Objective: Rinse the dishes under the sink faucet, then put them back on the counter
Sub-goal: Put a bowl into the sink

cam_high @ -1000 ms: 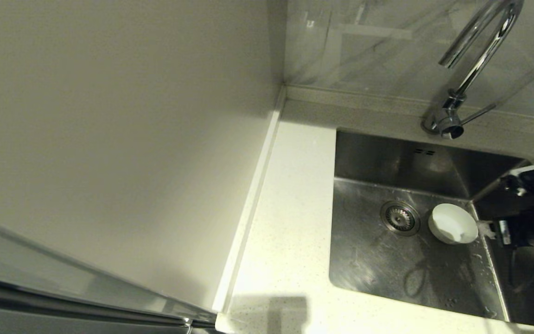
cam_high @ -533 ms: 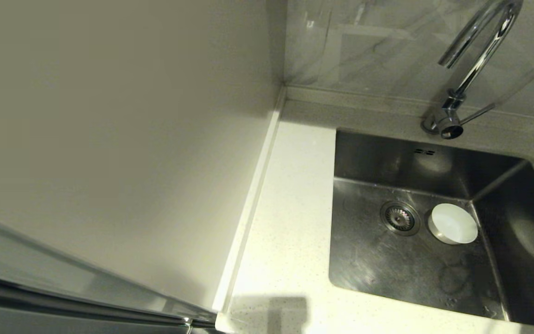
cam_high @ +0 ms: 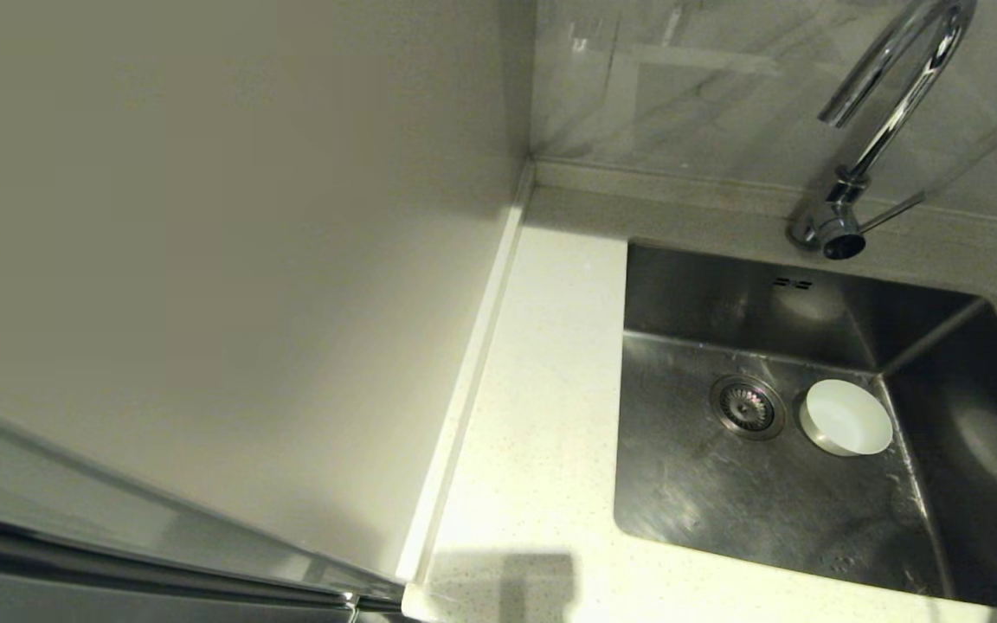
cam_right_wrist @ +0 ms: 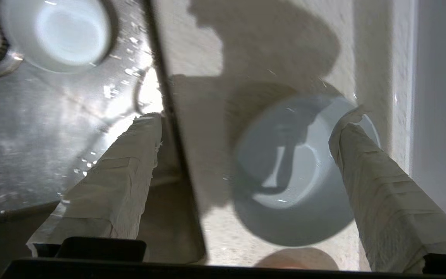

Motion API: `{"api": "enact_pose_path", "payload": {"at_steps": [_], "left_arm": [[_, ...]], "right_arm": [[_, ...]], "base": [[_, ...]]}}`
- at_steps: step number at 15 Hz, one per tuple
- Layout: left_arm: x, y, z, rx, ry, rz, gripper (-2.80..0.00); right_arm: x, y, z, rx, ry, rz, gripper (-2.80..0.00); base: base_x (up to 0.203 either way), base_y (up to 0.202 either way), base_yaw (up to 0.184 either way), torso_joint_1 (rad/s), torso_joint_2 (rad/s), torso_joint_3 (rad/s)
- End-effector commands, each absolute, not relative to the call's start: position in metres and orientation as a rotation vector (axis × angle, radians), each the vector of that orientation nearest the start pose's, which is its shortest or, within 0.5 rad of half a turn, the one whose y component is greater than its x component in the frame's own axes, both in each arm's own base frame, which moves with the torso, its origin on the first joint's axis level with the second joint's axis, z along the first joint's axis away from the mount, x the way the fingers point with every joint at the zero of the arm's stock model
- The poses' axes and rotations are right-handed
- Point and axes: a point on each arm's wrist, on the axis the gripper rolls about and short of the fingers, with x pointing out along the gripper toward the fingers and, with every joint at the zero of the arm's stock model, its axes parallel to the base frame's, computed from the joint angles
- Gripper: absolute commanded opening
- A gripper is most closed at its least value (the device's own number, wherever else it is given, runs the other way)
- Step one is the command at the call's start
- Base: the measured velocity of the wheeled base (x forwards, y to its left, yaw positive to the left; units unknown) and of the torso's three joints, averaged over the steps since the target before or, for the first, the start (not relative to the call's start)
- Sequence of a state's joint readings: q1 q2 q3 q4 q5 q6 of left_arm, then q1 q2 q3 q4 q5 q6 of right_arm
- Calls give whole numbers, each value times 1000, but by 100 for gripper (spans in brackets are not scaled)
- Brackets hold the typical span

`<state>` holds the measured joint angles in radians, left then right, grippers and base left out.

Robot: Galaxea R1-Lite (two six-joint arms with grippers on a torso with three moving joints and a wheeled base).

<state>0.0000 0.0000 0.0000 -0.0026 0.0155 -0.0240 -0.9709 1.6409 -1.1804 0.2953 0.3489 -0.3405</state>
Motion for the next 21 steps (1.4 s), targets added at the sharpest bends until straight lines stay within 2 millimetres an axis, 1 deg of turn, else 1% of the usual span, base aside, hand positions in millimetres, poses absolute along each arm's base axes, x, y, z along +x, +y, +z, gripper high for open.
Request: {"api": "enact_pose_path", "payload": {"at_steps": [1, 7, 11, 17, 19, 20, 21], "left_arm": [[-23, 0, 76, -25, -6, 15, -280], [-23, 0, 76, -25, -6, 15, -280], [-23, 0, 76, -25, -6, 15, -280], [-23, 0, 76, -25, -6, 16, -280], [-23, 0, 76, -25, -6, 16, -280], [-23, 0, 76, -25, -6, 15, -280], [-23, 0, 76, -25, -6, 15, -280]], "right_arm": [[168, -245, 203, 195, 737, -487, 0], [164, -239, 196, 266, 834, -477, 0], [169, -249, 177, 293, 910, -506, 0], [173, -255, 162, 322, 950, -495, 0], [172, -255, 161, 322, 953, -495, 0], [172, -255, 161, 319, 953, -495, -280], [172, -254, 161, 316, 954, -494, -280]], "base": [[0, 0, 0, 0, 0, 0], [0, 0, 0, 0, 0, 0], [0, 0, 0, 0, 0, 0], [0, 0, 0, 0, 0, 0], [0, 0, 0, 0, 0, 0], [0, 0, 0, 0, 0, 0], [0, 0, 0, 0, 0, 0]]}}
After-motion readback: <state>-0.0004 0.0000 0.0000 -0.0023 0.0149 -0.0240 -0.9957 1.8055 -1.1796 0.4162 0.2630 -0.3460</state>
